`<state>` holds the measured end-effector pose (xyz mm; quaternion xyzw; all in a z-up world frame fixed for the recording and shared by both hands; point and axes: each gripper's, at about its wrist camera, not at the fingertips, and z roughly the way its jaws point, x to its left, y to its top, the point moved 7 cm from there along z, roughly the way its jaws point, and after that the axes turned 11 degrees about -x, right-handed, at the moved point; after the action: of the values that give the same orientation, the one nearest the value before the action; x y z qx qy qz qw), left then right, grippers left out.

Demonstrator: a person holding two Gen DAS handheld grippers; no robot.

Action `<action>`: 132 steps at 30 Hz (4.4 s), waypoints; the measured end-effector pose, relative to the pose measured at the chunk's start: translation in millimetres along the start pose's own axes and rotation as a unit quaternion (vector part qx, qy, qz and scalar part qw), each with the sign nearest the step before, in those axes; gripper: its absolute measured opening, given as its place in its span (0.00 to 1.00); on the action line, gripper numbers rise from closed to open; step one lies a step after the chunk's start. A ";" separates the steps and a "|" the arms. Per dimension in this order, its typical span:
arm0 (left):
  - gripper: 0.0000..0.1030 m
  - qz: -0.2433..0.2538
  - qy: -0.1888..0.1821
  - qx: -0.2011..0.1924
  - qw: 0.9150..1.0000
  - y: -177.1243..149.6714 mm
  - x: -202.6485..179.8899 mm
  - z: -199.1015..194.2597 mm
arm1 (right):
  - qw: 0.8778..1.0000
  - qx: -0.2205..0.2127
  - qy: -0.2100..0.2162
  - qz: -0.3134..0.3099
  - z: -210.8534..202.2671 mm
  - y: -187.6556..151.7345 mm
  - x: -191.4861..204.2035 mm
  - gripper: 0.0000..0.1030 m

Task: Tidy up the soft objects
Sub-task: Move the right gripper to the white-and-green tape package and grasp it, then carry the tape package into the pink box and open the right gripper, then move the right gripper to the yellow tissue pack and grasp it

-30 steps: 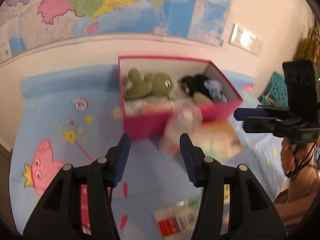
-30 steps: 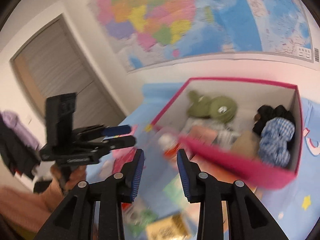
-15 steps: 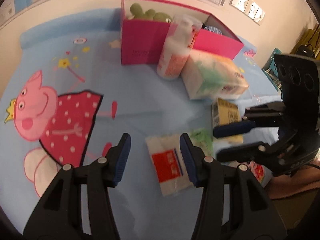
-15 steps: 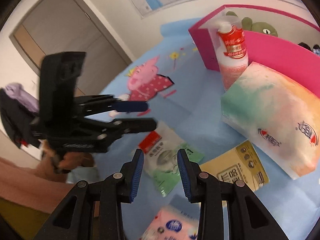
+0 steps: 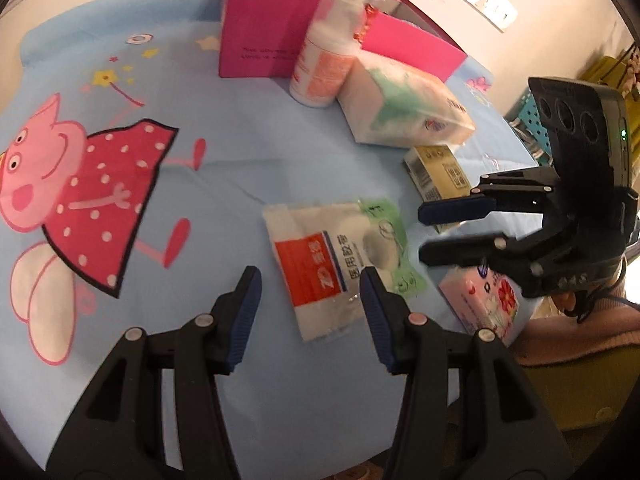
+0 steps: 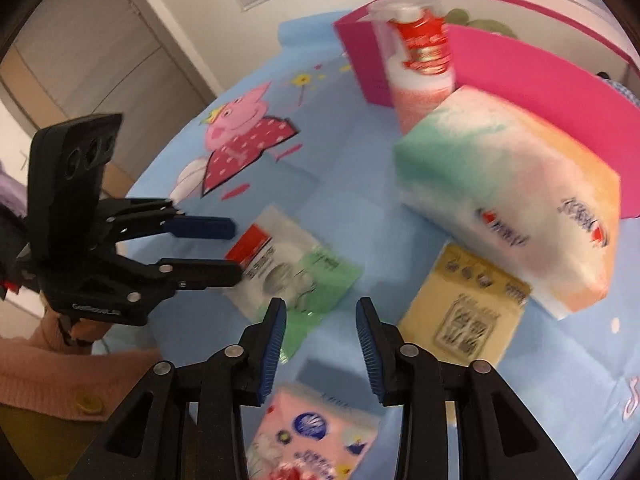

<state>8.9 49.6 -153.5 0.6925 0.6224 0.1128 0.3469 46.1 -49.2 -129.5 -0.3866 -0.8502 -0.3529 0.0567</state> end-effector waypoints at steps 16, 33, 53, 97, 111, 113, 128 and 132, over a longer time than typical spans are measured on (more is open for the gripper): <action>0.37 -0.026 -0.028 -0.004 0.999 -1.1 9.2 -2.9 | 1.000 -0.011 0.021 0.018 22.7 6.5 12.8 0.47; 0.41 -0.053 -0.049 -0.013 0.997 -3.2 9.7 -5.8 | 0.995 -0.079 0.051 0.025 11.7 17.2 12.4 0.16; 0.41 -0.052 -0.085 -0.014 0.995 7.0 -4.1 1.1 | 0.990 -0.132 0.050 -0.013 -10.8 21.4 17.2 0.13; 0.33 0.042 0.042 -0.070 0.996 224.7 15.9 50.1 | 0.975 -0.207 0.031 0.071 -17.1 190.0 -103.8 0.15; 0.33 0.018 0.083 -0.070 0.994 223.7 33.3 48.8 | 0.983 -0.145 -0.034 0.110 1.3 179.7 -132.1 0.40; 0.36 0.021 0.095 -0.087 0.991 223.1 30.8 41.0 | 0.982 -0.153 -0.043 0.106 -8.1 177.8 -131.5 0.40; 0.49 0.068 0.025 -0.153 0.986 152.6 -31.2 -19.2 | 0.975 -0.217 0.005 0.048 -105.2 103.9 -75.5 0.47; 0.49 0.072 -0.001 -0.129 0.989 124.4 -46.2 -11.9 | 0.979 -0.197 0.007 0.054 -106.6 68.1 -69.4 0.47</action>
<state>90.1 12.1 -54.8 0.6853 0.5504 0.2162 0.4249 122.9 -129.9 -37.9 -0.4334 -0.7414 -0.5124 0.0042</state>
